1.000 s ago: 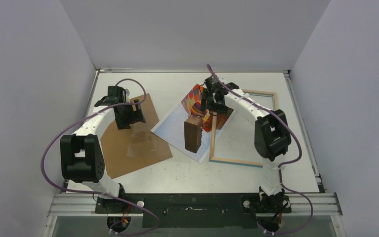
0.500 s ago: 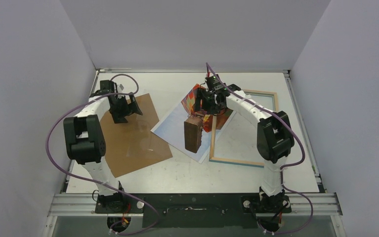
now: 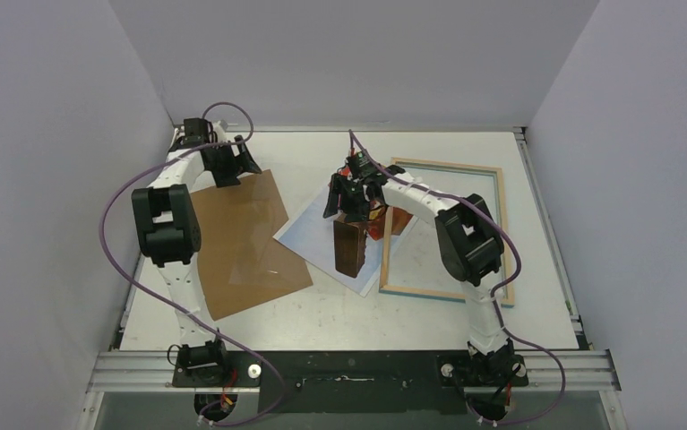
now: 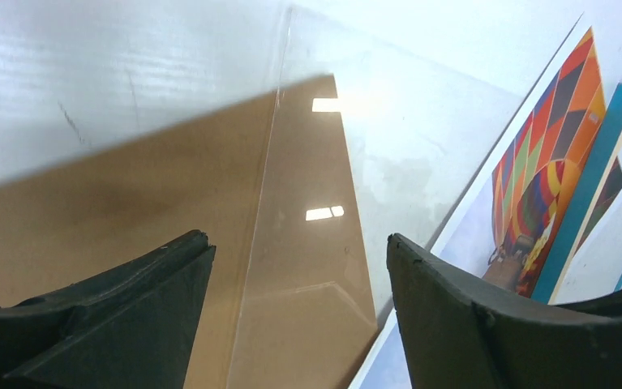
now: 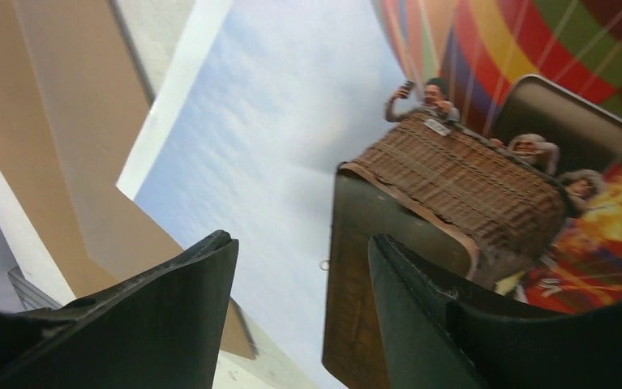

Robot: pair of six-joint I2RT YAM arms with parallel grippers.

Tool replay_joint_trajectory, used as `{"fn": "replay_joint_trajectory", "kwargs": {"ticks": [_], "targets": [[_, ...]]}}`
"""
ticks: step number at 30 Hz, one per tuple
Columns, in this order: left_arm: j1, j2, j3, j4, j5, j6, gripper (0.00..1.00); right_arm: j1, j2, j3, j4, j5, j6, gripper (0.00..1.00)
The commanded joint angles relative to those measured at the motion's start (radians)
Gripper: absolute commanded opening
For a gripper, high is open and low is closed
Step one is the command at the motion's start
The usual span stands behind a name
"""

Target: Put the photo into the frame

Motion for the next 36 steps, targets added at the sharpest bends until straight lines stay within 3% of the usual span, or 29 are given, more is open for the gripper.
{"fn": "replay_joint_trajectory", "kwargs": {"ticks": [1, 6, 9, 16, 21, 36], "targets": [[0.021, 0.082, 0.119, -0.012, 0.056, -0.045, 0.76, 0.023, 0.014, 0.046, 0.111, 0.011, 0.100, 0.60], [0.021, 0.158, 0.184, 0.110, 0.085, -0.107, 0.71, 0.030, 0.060, 0.057, 0.160, -0.001, 0.150, 0.56], [0.021, 0.207, 0.222, 0.155, 0.058, -0.119, 0.62, 0.037, 0.082, 0.067, 0.187, -0.010, 0.145, 0.56], [0.021, 0.321, 0.388, 0.131, 0.038, -0.126, 0.58, 0.052, 0.167, 0.154, 0.203, -0.063, 0.138, 0.55], [0.021, 0.478, 0.654, -0.158, 0.048, -0.094, 0.50, 0.068, 0.216, 0.205, 0.212, -0.082, 0.145, 0.54], [0.032, 0.556, 0.678, -0.312, 0.192, -0.146, 0.51, 0.085, 0.270, 0.217, 0.188, -0.079, 0.128, 0.55]]}}
